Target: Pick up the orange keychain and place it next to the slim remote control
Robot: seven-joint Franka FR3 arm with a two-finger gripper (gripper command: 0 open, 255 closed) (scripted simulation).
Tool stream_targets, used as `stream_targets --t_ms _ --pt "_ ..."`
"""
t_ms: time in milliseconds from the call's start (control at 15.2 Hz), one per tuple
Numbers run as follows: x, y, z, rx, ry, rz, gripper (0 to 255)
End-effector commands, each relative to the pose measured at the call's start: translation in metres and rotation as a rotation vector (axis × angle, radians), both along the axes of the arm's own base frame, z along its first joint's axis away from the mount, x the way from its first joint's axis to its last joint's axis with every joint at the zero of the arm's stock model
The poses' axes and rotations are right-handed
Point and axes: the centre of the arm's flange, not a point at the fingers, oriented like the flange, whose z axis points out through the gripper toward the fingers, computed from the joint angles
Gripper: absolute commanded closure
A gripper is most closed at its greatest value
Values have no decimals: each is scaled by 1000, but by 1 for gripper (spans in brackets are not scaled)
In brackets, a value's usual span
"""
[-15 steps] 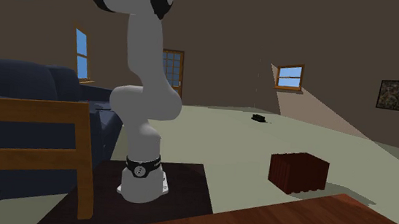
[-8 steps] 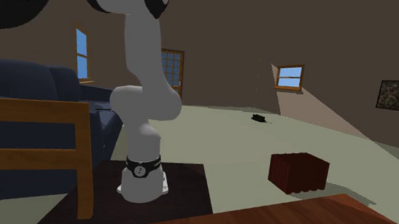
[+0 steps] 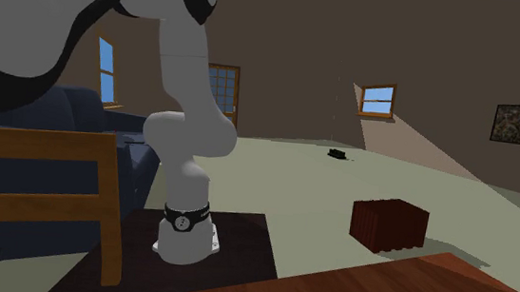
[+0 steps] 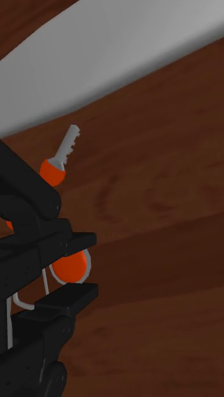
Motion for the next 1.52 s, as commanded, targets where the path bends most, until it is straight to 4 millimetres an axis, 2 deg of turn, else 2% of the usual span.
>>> stream_targets --t_ms 0,396,462,792,1056,1452 --pt "1 0 -4 0 -1 0 255" --pt "1 0 -4 0 -1 0 255" --pt "1 0 -4 0 -1 0 0" --pt "1 0 -4 0 -1 0 0" --pt "1 0 46 0 -1 0 0" --pt "1 0 46 0 -1 0 0"
